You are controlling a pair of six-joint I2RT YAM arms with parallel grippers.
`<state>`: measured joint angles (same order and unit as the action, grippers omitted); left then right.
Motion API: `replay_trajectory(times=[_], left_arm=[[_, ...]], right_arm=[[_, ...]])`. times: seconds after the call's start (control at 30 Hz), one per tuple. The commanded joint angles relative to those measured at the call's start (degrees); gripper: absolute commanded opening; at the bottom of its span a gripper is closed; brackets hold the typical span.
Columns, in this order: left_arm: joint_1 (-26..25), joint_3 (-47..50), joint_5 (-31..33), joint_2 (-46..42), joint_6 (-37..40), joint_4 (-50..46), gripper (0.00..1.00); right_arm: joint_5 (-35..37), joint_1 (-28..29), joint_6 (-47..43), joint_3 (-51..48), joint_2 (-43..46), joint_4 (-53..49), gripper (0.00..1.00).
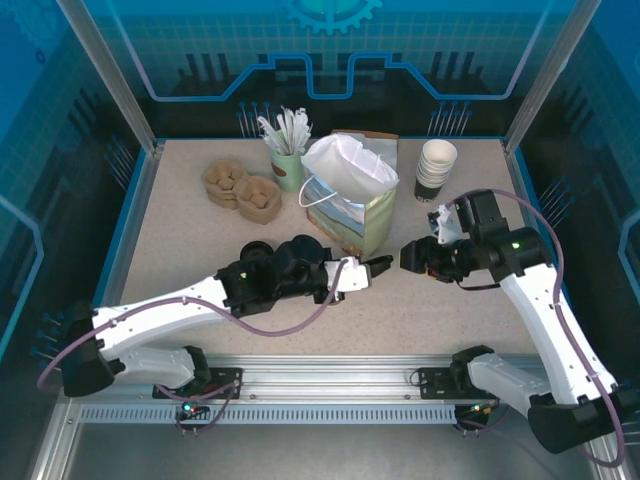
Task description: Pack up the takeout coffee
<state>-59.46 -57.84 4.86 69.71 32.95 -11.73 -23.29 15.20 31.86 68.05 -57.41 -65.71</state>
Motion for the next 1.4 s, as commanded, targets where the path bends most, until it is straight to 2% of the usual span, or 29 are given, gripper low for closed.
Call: replay_trajectory(times=[0.0,0.2,0.47,0.67,0.8,0.93,1.17,1.37], left_arm=[[1.62,-0.93,-3.02,-2.83,-11.64,-2.93,0.09],[5.95,-1.48,-7.23,-5.03,-24.74,-8.64,0.09],[12.44,-2.72,-19.36,-5.27,-40.06,-15.49,0.1],[16.65,-2.07,-25.68,-4.94,-51.99,-14.39,0.1],[18.85,-0.08,-28.44,-5.06,-60.89,-11.71,0.1],[22.49,2.46,-33.76,-3.43,-68.4,-8.8,0.1],[25.96,6.62,-38.66,-1.8,-74.13,-4.24,0.1],[28.47,11.07,-41.64,-1.69,-77.08,0.58,0.1]], right_arm=[[0.71,-0.88,0.4,-0.19,2.36,3.15,0.5],[-3.61,-0.77,4.65,-5.33,5.58,11.54,0.49],[-4.06,1.02,10.74,-12.66,7.42,21.23,0.48],[-3.41,3.45,12.7,-17.33,8.45,27.61,0.43],[-3.81,4.85,13.68,-21.45,8.44,31.9,0.44],[-2.34,6.97,15.86,-25.18,8.78,37.13,0.44],[-2.64,9.54,21.37,-32.11,8.8,47.82,0.46],[-2.86,10.28,22.65,-34.73,8.03,51.57,0.5]])
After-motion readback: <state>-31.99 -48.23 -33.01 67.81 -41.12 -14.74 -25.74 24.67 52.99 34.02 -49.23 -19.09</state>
